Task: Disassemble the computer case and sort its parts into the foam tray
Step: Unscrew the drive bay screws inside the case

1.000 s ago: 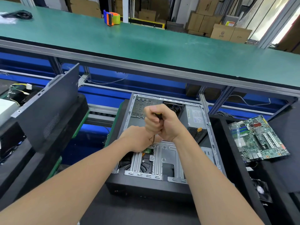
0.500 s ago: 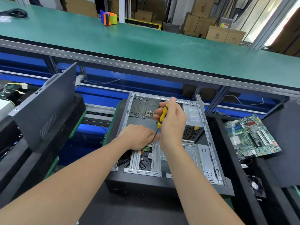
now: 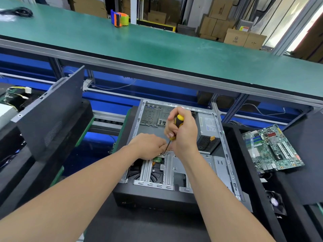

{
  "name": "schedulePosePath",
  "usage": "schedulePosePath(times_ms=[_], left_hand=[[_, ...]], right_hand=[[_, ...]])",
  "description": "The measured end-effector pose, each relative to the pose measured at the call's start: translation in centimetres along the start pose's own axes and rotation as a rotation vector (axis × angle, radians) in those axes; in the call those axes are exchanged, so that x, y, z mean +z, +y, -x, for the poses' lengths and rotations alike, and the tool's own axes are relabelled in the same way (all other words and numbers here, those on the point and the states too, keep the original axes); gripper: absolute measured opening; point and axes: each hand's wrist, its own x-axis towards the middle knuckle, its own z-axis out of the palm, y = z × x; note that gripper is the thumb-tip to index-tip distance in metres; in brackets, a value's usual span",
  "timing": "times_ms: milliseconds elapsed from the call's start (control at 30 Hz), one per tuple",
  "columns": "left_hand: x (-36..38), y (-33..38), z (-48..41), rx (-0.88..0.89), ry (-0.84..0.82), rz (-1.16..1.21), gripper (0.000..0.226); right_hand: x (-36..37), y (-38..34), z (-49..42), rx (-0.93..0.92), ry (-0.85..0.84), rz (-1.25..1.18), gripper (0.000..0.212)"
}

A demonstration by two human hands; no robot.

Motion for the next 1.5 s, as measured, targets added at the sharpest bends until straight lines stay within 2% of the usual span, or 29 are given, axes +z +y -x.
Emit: schedulePosePath(times_ms=[167,333,400,500,600,1000,1067,1167,1233,1300,1400,1500], left_hand=[[0.1,0.1,0.0,0.010,0.004,-0.025,0.037],[0.1,0.1,0.1,0.030,0.009,0.003,0.081],[0.1,0.0,0.0,0.026,0.005,-0.009,0.073],[0.3,-0.1,-0.1,0.009,-0.002,-0.015,0.043],[0.4,-0.2,-0.1,0.011,-0.005,-0.006,0.033],[0.3,-0.1,0.1,0.010,0.020,-0.004,0.033],[0.1,0.0,0.2,0.009,0.013,-0.015,0.033],[-0.2,0.3,0.5,0.007,0.028,-0.013,0.037],[-0.5,0.5,0.7,0.017,0.023,-0.028,0.035],[-0.7,0.6,0.9,0.013,0.008,-0.041,0.031],[-0.8,0.6,0.9,0.002,-0.005,-0.056,0.027],[-0.8,0.7,1.0,0.011,0.001,-0.038,0.028]], right_hand=[[-0.2,-0.5,-0.6,0.040,-0.055,-0.054,0.031],[-0.3,-1.4,-0.8,0.025,-0.077,-0.077,0.036],[-0.2,-1.2,-0.7,0.029,-0.065,-0.073,0.037],[-0.2,-0.7,-0.5,0.036,-0.049,-0.060,0.034],[0.0,-0.3,-0.3,0.032,-0.041,-0.019,0.036],[0.0,0.2,-0.2,-0.046,-0.028,0.005,0.032],[0.4,0.4,0.0,-0.086,0.055,0.133,0.033],[1.4,0.9,0.6,-0.162,0.286,0.368,0.043],[2.3,1.3,1.0,-0.194,0.422,0.376,0.047],[3.2,1.7,1.3,-0.217,0.487,0.375,0.048],[3.9,2.0,1.4,-0.214,0.477,0.322,0.049],[3.5,1.8,1.1,-0.200,0.362,0.242,0.046]])
